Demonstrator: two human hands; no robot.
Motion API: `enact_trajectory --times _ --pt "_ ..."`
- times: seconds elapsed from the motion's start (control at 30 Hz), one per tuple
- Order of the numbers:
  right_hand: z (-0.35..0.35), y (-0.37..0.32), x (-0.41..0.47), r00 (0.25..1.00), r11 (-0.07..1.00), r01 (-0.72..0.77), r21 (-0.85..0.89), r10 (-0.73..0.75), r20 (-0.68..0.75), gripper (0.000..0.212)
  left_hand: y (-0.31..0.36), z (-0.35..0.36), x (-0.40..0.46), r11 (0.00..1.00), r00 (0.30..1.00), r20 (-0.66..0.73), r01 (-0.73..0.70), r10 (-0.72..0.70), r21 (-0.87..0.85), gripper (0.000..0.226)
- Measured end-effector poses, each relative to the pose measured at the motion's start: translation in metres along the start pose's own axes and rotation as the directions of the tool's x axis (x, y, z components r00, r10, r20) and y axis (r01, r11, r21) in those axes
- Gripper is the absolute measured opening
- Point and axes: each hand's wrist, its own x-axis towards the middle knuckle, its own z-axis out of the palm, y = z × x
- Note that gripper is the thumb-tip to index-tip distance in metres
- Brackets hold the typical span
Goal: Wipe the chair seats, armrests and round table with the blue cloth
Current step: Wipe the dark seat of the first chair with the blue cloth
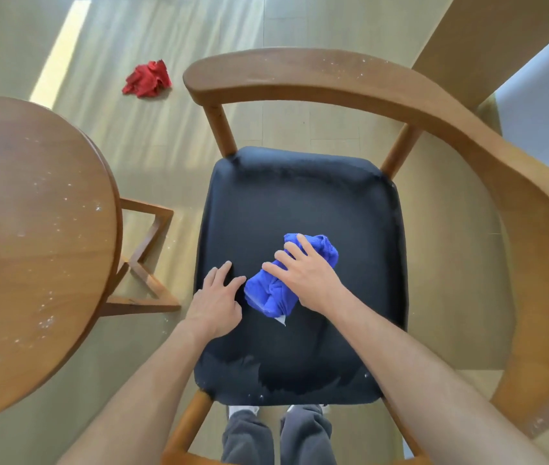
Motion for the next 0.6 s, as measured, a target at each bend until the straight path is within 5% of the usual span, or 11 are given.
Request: enact_trajectory --times 0.2,0.33,0.43,0.6 --pt "0.012 -0.001 -0.009 0.960 0.963 -0.266 -0.045 0.261 -0.098 0.061 -0.003 -0.014 0.008 0.984 0.997 -0.022 -0.070 0.075 0.164 0.066" --pt "0.011 -0.014 -0.009 0.840 0.839 -0.531 0.119 0.540 -0.054 0.070 0.000 -0.024 0.025 0.944 0.980 -0.046 -0.171 0.191 0.284 0.075" --pt "0.025 -0.023 -0.013 0.813 0.787 -0.569 0.238 0.581 0.020 0.079 0.001 -0.031 0.041 0.905 0.961 -0.039 -0.244 0.274 0.349 0.075" --pt "0.025 -0.018 -0.015 0.813 0.792 -0.577 0.201 0.582 0.041 0.074 -0.014 -0.033 0.059 0.832 0.929 0.022 -0.342 0.371 0.437 0.092"
